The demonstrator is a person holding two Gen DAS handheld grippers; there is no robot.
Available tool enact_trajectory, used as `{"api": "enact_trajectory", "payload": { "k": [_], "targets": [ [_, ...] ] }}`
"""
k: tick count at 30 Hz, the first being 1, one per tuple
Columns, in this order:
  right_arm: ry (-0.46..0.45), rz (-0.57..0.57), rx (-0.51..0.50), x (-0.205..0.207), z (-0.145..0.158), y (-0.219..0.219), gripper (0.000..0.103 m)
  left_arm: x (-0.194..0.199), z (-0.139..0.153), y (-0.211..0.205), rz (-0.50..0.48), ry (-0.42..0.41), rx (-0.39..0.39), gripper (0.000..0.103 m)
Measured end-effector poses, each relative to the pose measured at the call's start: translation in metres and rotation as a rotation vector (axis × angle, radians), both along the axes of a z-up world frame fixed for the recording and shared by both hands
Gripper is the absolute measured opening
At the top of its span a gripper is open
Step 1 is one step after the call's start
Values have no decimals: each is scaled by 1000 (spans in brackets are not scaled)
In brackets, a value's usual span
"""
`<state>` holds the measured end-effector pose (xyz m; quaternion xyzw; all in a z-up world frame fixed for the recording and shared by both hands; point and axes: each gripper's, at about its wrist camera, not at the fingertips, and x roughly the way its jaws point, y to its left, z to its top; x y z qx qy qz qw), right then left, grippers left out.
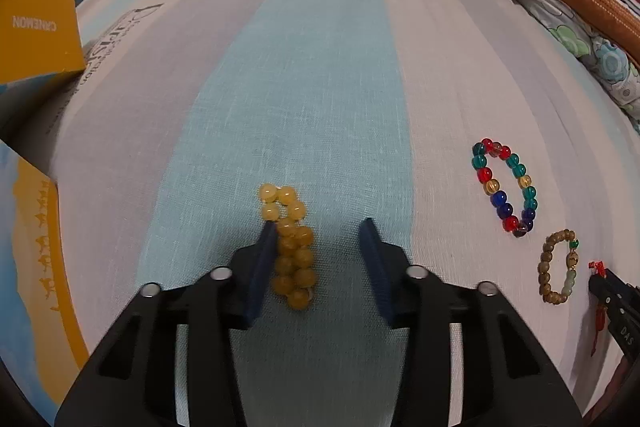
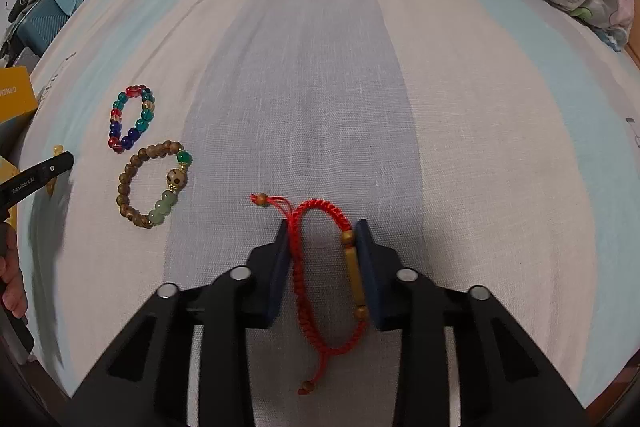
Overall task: Organize jewelry
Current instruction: 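Grasp the yellow amber bracelet with the left tool while the right tool grasps the red cord bracelet, then carry the amber and red cord bracelets over the white box with both tools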
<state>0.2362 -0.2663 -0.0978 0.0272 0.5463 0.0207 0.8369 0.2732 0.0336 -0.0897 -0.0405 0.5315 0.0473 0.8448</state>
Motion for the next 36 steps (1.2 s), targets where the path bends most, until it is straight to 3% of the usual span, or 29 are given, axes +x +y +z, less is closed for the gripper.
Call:
{"api": "enact_trajectory", "payload": {
  "k": [3, 6, 20, 36],
  "targets": [
    [-9, 1, -7, -2, 1, 1, 15, 0, 1, 0, -10, 2, 4, 18],
    [-20, -3, 3, -3, 3, 0, 7, -2, 3, 3, -14, -9, -9, 17],
    [-58, -7, 0, -12, 18, 6, 7, -13, 17, 1, -27, -35, 1, 17],
    [-121, 8, 7, -28, 54, 22, 7, -39, 58, 0, -51, -82, -2, 16]
  ]
}}
